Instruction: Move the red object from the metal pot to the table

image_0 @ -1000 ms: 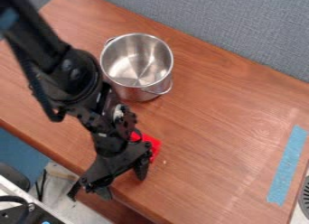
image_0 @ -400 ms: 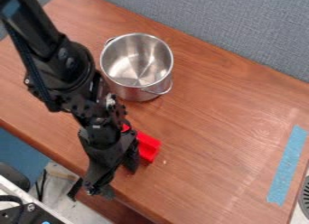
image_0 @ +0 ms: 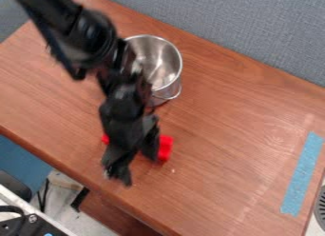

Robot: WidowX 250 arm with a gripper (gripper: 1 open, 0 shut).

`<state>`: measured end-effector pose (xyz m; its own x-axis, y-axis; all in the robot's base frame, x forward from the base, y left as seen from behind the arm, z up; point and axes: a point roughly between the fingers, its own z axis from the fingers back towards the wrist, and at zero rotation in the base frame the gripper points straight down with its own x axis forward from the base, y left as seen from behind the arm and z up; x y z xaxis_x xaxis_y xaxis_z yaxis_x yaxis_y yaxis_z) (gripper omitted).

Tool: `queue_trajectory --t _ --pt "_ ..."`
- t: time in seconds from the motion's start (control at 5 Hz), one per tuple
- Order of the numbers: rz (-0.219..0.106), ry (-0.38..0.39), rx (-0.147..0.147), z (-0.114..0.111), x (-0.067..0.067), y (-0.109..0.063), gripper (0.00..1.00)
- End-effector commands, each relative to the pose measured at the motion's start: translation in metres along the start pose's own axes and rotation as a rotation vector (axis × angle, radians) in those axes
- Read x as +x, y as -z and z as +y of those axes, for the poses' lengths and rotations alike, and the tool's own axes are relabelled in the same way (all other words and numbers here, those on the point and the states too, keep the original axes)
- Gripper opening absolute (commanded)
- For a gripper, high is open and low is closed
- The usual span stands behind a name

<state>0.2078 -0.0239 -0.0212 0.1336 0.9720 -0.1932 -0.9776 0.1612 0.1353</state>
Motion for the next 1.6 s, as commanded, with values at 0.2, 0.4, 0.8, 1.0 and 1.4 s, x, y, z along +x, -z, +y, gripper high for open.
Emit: queue_trajectory --t 0.2,0.4,0.8,1.0,1.4 --pt "0.076 -0.170 -0.095 -0.018 -0.069 -0.061 0.00" --pt "0.072 -0.281 -0.152 -0.030 -0.070 -0.083 1.00" --pt "0.051 -0.341 -0.178 -0.011 -0.069 -0.134 0.00" --pt "0.031 -0.258 -0.165 0.009 -0.051 -0.159 0.00" --pt "0.004 -0.288 -0.193 0.041 -0.049 -0.153 0.00"
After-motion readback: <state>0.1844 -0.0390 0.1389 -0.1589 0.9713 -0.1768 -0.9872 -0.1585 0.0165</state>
